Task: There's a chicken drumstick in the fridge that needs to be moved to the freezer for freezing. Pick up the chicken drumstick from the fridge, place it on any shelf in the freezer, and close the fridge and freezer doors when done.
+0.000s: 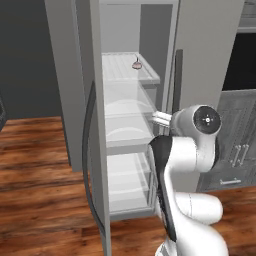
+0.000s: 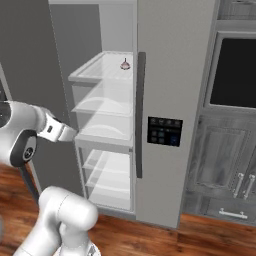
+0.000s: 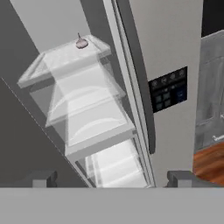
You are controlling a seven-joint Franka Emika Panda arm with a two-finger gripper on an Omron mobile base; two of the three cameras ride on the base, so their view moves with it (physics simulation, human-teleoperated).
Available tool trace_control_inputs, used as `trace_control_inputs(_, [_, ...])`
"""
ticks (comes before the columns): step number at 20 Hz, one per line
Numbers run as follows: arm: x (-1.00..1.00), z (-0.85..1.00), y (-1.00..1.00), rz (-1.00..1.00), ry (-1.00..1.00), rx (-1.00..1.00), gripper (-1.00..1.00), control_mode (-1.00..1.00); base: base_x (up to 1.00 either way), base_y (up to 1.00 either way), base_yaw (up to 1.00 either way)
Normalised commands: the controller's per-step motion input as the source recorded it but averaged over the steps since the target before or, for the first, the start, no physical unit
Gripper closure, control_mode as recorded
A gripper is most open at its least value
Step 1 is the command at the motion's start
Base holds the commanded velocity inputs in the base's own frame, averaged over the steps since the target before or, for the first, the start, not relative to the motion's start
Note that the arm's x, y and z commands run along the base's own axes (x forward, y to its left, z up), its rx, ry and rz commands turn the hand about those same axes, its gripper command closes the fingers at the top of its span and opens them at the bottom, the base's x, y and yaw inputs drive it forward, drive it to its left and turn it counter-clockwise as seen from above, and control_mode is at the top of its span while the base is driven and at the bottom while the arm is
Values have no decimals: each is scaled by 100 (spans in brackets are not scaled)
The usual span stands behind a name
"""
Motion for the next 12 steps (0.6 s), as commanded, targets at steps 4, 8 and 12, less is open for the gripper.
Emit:
trace_control_inputs(4, [0,-100,100,-27,-24,0,-100,-100,0,0,0])
trace_control_inputs(8, [0,-100,100,-27,-22,-2,-100,-100,0,0,0])
trace_control_inputs(12, [0,-98,100,-26,-25,-6,-100,-100,0,0,0])
